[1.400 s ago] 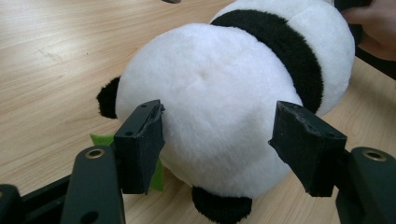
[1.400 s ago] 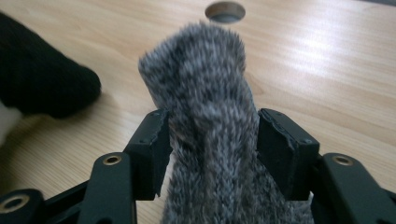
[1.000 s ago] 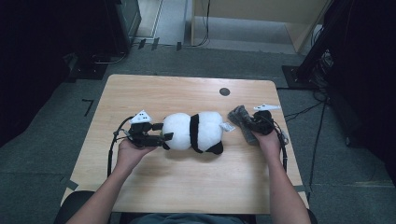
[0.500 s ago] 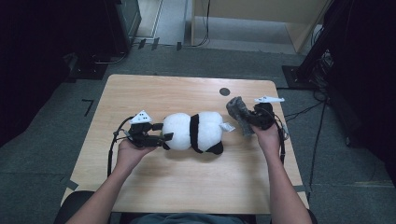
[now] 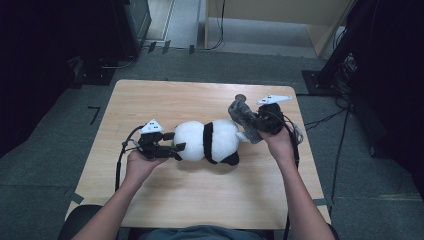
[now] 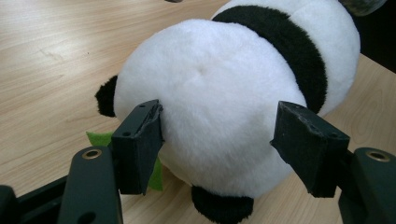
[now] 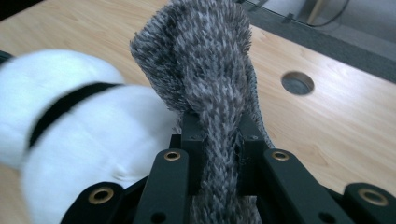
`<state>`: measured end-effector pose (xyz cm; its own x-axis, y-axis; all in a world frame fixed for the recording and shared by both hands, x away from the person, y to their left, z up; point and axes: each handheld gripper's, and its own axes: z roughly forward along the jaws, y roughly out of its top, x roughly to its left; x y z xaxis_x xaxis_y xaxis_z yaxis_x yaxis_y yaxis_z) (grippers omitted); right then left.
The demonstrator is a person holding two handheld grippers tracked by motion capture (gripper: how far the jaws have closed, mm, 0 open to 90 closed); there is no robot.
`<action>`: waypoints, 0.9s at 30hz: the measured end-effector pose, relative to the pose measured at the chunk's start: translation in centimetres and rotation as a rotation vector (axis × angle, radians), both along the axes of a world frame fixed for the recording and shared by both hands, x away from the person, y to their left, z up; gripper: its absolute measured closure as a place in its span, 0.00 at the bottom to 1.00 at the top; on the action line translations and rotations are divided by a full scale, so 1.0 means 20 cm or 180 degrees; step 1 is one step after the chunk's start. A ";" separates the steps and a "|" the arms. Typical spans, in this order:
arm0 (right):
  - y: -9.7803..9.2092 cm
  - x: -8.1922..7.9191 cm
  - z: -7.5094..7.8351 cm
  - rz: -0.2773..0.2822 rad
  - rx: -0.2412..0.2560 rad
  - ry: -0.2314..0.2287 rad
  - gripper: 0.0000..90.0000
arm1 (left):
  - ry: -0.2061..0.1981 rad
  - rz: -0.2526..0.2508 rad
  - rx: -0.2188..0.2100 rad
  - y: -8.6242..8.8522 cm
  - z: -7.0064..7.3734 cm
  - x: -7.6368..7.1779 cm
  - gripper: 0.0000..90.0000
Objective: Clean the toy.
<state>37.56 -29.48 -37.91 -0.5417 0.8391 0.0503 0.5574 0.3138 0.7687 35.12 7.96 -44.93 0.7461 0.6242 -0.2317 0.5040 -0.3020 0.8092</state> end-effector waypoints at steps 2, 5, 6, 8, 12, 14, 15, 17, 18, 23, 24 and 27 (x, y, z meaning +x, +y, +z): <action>0.04 0.00 0.05 0.0074 -0.0015 -0.0008 0.88 | 0.0004 0.0008 -0.0005 0.00 0.00 0.00 0.36; 0.11 0.00 0.12 0.0185 -0.0046 -0.0059 0.88 | 0.0007 0.0023 0.0025 0.01 0.00 0.01 0.36; 0.13 0.00 0.13 0.0219 -0.0044 -0.0068 0.88 | 0.0016 0.0039 0.0023 0.01 -0.01 0.01 0.36; 0.17 0.00 0.17 0.0281 -0.0042 -0.0094 0.88 | 0.0004 0.0064 0.0051 0.00 -0.01 0.02 0.35; 0.27 0.01 0.23 0.0435 -0.0028 -0.0107 0.88 | -0.0007 0.0070 0.0043 0.00 -0.03 0.02 0.31; 0.32 0.02 0.24 0.0526 -0.0018 -0.0105 0.88 | -0.0017 0.0064 0.0057 -0.01 -0.03 0.03 0.29; 0.35 0.02 0.25 0.0561 -0.0031 -0.0089 0.88 | -0.0012 0.0066 0.0056 -0.01 -0.03 0.03 0.27; 0.40 0.02 0.25 0.0637 -0.0046 -0.0062 0.88 | 0.0043 0.0067 0.0055 -0.01 -0.04 0.04 0.23; 0.43 0.02 0.26 0.0683 -0.0055 -0.0060 0.88 | 0.0063 0.0068 0.0056 -0.01 -0.05 0.04 0.22; 0.55 0.04 0.26 0.0841 -0.0031 -0.0026 0.88 | 0.0103 0.0022 0.0026 0.00 -0.08 0.06 0.18; 0.57 0.04 0.26 0.0869 -0.0017 -0.0016 0.88 | 0.0124 0.0008 0.0021 0.00 -0.08 0.06 0.18; 0.63 0.05 0.26 0.0953 -0.0009 -0.0019 0.88 | 0.0180 -0.0072 0.0024 0.01 -0.10 0.07 0.19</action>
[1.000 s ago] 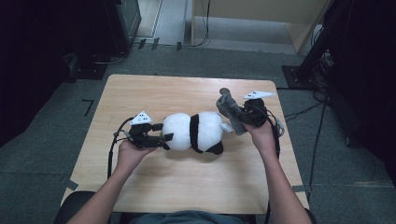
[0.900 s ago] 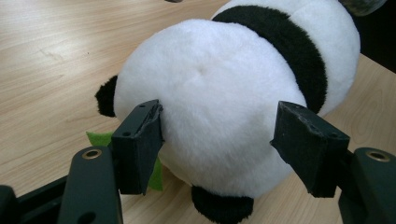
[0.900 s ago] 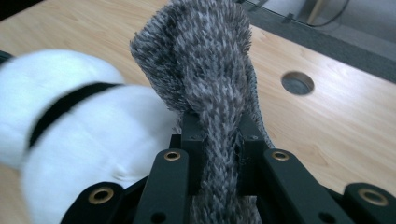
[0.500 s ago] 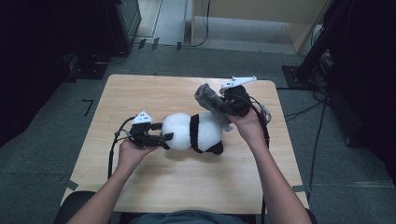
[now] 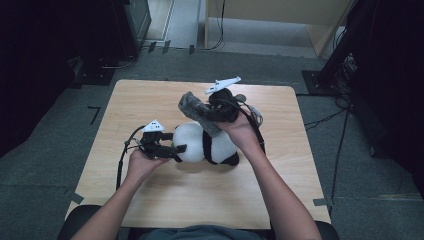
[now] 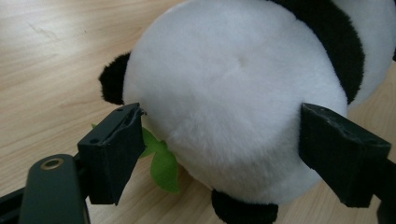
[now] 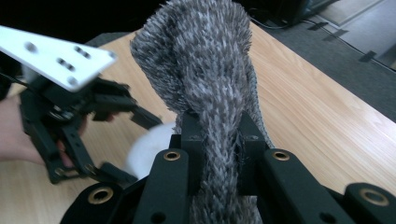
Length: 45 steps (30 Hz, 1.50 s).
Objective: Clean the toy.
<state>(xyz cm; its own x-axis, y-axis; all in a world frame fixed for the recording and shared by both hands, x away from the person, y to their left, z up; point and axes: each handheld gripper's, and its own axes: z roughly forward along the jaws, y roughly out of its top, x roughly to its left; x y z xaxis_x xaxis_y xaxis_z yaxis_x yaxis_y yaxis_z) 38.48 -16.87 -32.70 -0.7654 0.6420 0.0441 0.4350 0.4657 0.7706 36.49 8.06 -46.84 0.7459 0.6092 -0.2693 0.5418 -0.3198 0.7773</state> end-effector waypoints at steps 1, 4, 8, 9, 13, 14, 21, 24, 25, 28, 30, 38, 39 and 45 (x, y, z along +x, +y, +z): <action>0.02 0.00 0.00 0.0019 0.0008 0.0006 0.88 | 0.0003 -0.0022 -0.0009 0.00 0.00 0.00 0.23; 0.08 0.00 0.01 0.0096 0.0052 0.0033 0.88 | 0.0035 -0.0053 -0.0010 0.00 -0.01 0.00 0.28; 0.16 0.01 -0.02 0.0166 0.0091 0.0085 0.88 | 0.0054 -0.0045 -0.0006 0.00 -0.01 0.00 0.34; 0.17 0.02 -0.03 0.0178 0.0096 0.0100 0.88 | 0.0060 -0.0046 -0.0007 0.00 0.00 0.00 0.35; 0.21 0.05 -0.10 0.0164 0.0128 0.0236 0.88 | 0.0068 -0.0021 0.0009 0.00 0.00 -0.01 0.41; 0.21 0.06 -0.11 0.0159 0.0134 0.0248 0.88 | 0.0071 -0.0011 0.0004 -0.01 0.01 -0.01 0.42; 0.20 0.17 -0.26 0.0017 0.0054 0.0485 0.88 | 0.0082 0.0000 0.0034 -0.01 0.01 -0.02 0.47; 0.17 0.20 -0.30 -0.0049 0.0000 0.0548 0.87 | 0.0074 0.0009 0.0036 -0.01 0.02 -0.02 0.47; 0.15 0.21 -0.32 -0.0080 0.0006 0.0572 0.87 | 0.0071 0.0013 0.0026 -0.01 0.01 -0.02 0.47; 0.11 0.24 -0.33 -0.0153 0.0003 0.0619 0.87 | 0.0067 0.0022 0.0004 -0.01 0.01 -0.02 0.47; 0.09 0.26 -0.34 -0.0202 -0.0009 0.0630 0.87 | 0.0065 0.0020 0.0006 -0.01 0.02 -0.02 0.47; -0.03 0.30 -0.34 -0.0380 -0.0088 0.0682 0.86 | 0.0043 0.0025 -0.0003 -0.02 0.02 -0.02 0.45; -0.04 0.31 -0.34 -0.0392 -0.0101 0.0693 0.86 | 0.0038 0.0025 -0.0001 -0.02 0.02 -0.02 0.45; -0.13 0.33 -0.34 -0.0511 -0.0127 0.0728 0.86 | 0.0025 0.0015 0.0009 -0.02 0.02 -0.02 0.45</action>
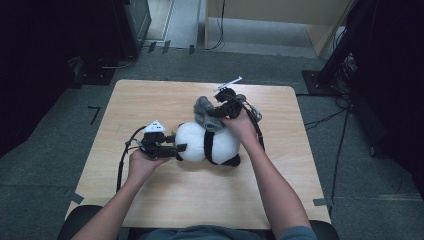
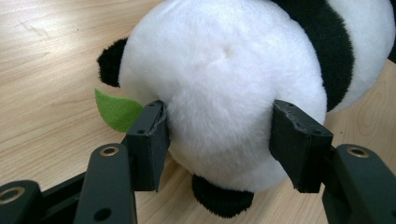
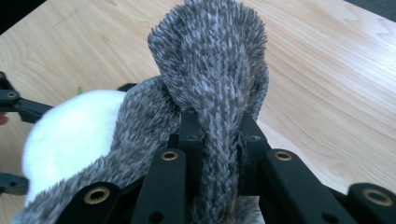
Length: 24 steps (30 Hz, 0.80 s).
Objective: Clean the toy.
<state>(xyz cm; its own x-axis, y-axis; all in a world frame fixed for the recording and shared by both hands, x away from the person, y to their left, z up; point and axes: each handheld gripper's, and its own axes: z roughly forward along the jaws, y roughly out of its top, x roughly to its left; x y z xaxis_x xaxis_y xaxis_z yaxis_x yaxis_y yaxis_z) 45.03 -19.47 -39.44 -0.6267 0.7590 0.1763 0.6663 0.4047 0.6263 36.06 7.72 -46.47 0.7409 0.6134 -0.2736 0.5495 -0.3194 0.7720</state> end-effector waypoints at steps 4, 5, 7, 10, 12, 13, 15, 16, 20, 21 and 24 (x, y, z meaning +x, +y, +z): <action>-0.08 0.02 0.02 -0.0118 0.0026 0.0001 0.86 | -0.0001 -0.0002 0.0007 0.00 0.00 0.00 0.45; -0.11 0.02 0.02 -0.0150 0.0034 0.0012 0.86 | -0.0003 -0.0002 0.0008 0.00 0.00 0.00 0.45; -0.15 0.02 0.03 -0.0192 0.0033 0.0030 0.86 | -0.0008 -0.0001 0.0011 0.00 0.00 0.00 0.45; -0.21 0.01 0.02 -0.0231 -0.0001 0.0038 0.86 | -0.0016 0.0003 0.0013 0.00 0.00 0.00 0.45; -0.25 0.01 0.01 -0.0278 0.0013 0.0036 0.86 | -0.0021 0.0004 0.0011 0.00 0.00 0.00 0.45; -0.27 0.01 0.01 -0.0289 0.0019 0.0037 0.86 | -0.0022 0.0003 0.0008 0.00 0.00 0.00 0.45; -0.30 0.00 0.01 -0.0335 0.0021 0.0047 0.86 | -0.0020 0.0003 0.0002 0.00 0.00 0.00 0.45; -0.32 0.00 0.01 -0.0355 0.0018 0.0057 0.86 | -0.0020 0.0003 0.0001 0.00 0.00 0.00 0.45; -0.39 -0.02 0.01 -0.0410 -0.0016 0.0044 0.86 | -0.0018 0.0001 -0.0004 0.00 0.00 0.00 0.45; -0.41 -0.02 0.01 -0.0432 -0.0022 0.0047 0.86 | -0.0018 0.0000 -0.0006 0.00 0.00 0.00 0.45; -0.45 -0.05 -0.01 -0.0457 -0.0051 0.0060 0.87 | -0.0020 -0.0007 -0.0007 0.00 0.00 0.00 0.46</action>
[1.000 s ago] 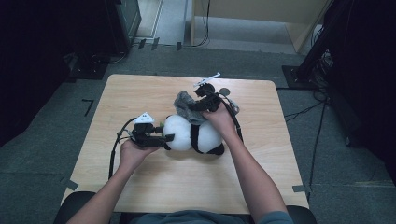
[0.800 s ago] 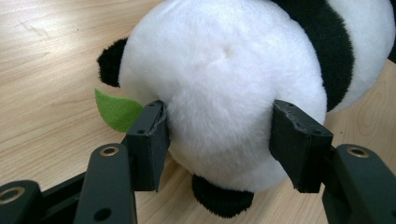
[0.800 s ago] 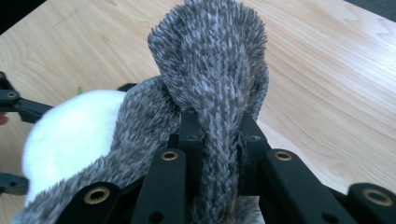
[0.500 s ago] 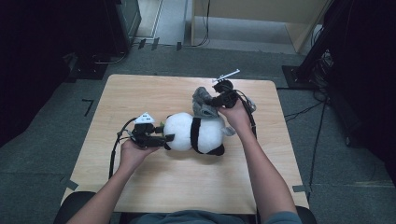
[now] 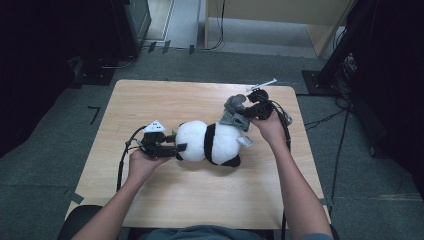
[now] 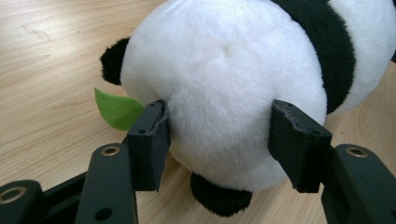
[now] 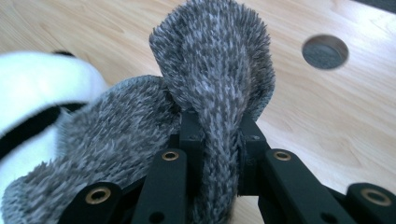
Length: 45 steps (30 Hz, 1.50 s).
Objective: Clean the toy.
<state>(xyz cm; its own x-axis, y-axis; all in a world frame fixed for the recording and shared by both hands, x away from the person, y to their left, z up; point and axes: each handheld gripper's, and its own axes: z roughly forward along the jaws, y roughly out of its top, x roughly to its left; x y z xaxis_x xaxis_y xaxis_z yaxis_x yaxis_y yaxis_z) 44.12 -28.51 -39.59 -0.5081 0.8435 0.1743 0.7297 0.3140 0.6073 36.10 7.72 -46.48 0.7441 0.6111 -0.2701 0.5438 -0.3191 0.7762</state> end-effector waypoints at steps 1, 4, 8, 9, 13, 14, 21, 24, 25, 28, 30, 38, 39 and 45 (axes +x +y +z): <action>-0.01 -0.01 -0.01 -0.0009 -0.0011 0.0007 0.87 | -0.0004 -0.0001 0.0005 0.00 0.00 0.00 0.47; -0.06 -0.03 -0.03 -0.0034 -0.0039 0.0035 0.87 | 0.0009 -0.0006 -0.0003 0.00 0.00 0.00 0.49; -0.08 -0.07 -0.05 -0.0040 0.0017 0.0045 0.87 | 0.0026 -0.0014 0.0004 0.00 -0.01 0.00 0.53; -0.08 -0.08 -0.05 -0.0027 0.0023 0.0030 0.87 | 0.0026 -0.0019 0.0013 0.00 -0.01 0.00 0.54; -0.06 -0.10 -0.06 0.0008 0.0018 -0.0007 0.87 | 0.0069 -0.0013 0.0019 -0.01 -0.01 0.01 0.60; -0.05 -0.10 -0.06 0.0003 0.0018 -0.0006 0.87 | 0.0081 -0.0009 0.0020 -0.01 -0.01 0.01 0.61; -0.05 -0.12 -0.02 0.0011 0.0087 -0.0111 0.88 | 0.0125 0.0033 0.0107 -0.02 0.00 0.00 0.77; -0.04 -0.13 0.03 0.0059 0.0106 -0.0186 0.88 | 0.0057 0.0049 0.0187 -0.02 0.01 -0.01 0.78; -0.03 -0.13 0.05 0.0082 0.0108 -0.0220 0.88 | 0.0051 0.0060 0.0205 -0.03 0.01 -0.02 0.78; 0.01 -0.14 0.13 0.0141 0.0149 -0.0319 0.88 | 0.0047 0.0072 0.0206 -0.03 0.01 -0.02 0.80; 0.07 -0.14 0.19 0.0217 0.0183 -0.0380 0.88 | 0.0044 0.0082 0.0196 -0.03 0.01 -0.02 0.80; 0.35 -0.14 0.37 0.0614 0.0207 -0.0540 0.88 | 0.0066 0.0123 0.0167 -0.03 0.01 -0.03 0.82; 0.39 -0.14 0.38 0.0677 0.0204 -0.0551 0.88 | 0.0065 0.0125 0.0167 -0.03 0.01 -0.03 0.82; 0.65 -0.14 0.40 0.0987 0.0290 -0.0542 0.88 | 0.0058 0.0142 0.0165 -0.03 0.01 -0.03 0.81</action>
